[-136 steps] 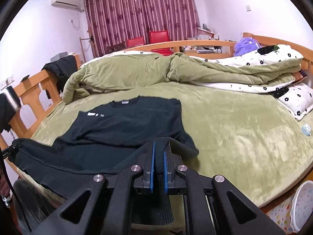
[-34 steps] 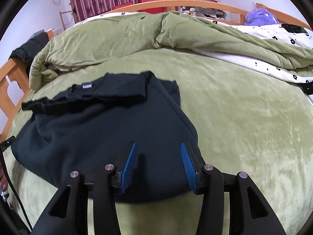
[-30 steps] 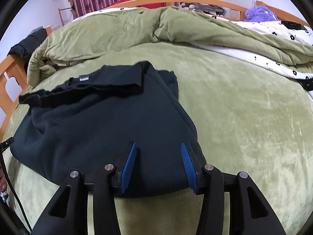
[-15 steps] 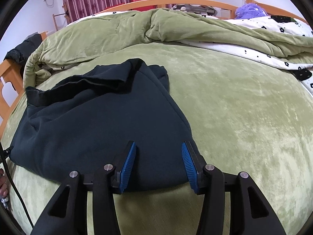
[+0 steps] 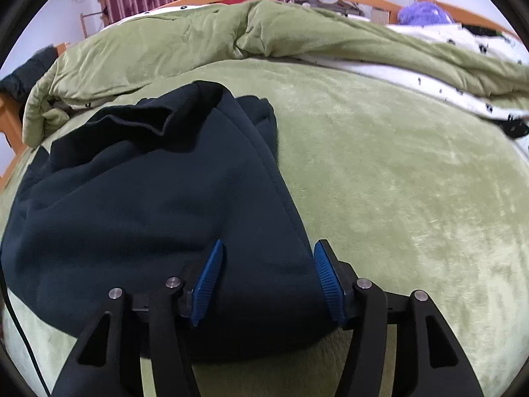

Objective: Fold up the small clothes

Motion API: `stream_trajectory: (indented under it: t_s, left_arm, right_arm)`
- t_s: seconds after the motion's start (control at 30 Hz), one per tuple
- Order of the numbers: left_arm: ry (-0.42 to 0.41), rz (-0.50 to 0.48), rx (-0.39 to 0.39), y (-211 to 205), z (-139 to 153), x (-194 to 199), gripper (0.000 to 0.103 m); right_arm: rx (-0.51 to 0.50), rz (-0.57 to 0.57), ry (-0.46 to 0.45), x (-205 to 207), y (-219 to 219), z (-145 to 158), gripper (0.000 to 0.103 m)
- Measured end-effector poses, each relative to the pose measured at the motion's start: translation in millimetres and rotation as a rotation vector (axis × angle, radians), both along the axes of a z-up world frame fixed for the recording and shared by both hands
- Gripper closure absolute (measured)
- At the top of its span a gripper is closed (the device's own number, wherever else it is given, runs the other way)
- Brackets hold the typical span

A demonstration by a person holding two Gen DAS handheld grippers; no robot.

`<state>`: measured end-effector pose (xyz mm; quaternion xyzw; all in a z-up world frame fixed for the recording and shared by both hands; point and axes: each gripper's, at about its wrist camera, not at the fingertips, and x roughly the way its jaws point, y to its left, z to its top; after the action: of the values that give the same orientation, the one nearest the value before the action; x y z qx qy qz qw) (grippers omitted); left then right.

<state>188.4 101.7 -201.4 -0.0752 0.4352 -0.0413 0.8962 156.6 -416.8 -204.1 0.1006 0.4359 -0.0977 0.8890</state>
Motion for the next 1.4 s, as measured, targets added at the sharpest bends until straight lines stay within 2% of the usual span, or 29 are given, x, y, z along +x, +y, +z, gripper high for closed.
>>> stream_trajectory:
  t_s: [0.07,0.13,0.2,0.27,0.33,0.4,0.47,0.6,0.77,1.23,1.4]
  left_arm:
    - [-0.007,-0.012,0.016,-4.3,0.1,-2.6,0.042]
    - [-0.013,-0.022,0.026,-7.4,1.3,-4.8,0.055]
    - [-0.017,-0.028,0.028,-8.6,2.9,-6.8,0.063]
    - [-0.028,-0.034,0.025,-9.2,4.9,-9.0,0.069]
    - [-0.048,-0.038,0.040,-12.3,7.5,-11.7,0.074]
    - [-0.061,-0.042,0.056,-14.7,11.0,-14.1,0.075]
    - [-0.066,-0.038,0.038,-11.4,14.0,-15.8,0.076]
    - [-0.073,-0.031,-0.013,-4.5,19.6,-23.9,0.078]
    - [-0.082,-0.034,-0.011,-4.4,26.4,-43.1,0.078]
    - [-0.059,-0.061,0.007,3.9,34.3,-134.7,0.078]
    - [-0.050,-0.062,0.019,4.0,32.8,-155.1,0.077]
  right_arm:
    - [0.041,0.001,0.004,0.5,-5.4,-1.7,0.047]
    - [0.057,0.006,0.009,-0.4,-6.7,-3.1,0.051]
    - [0.040,0.022,0.018,0.2,-2.1,-2.7,0.059]
    - [0.021,0.038,0.019,-0.7,2.4,-1.4,0.075]
    - [0.001,0.061,-0.002,-5.0,5.5,1.0,0.082]
    - [0.000,0.070,-0.020,-9.9,6.2,4.0,0.085]
    - [0.007,0.066,-0.037,-14.5,5.3,8.9,0.088]
    - [0.015,0.057,-0.055,-25.5,4.7,18.4,0.089]
    - [-0.005,0.066,-0.062,-45.9,12.1,29.0,0.089]
    - [0.025,0.063,-0.059,-150.6,17.9,37.6,0.089]
    - [0.029,0.059,-0.059,-170.2,17.9,38.1,0.089]
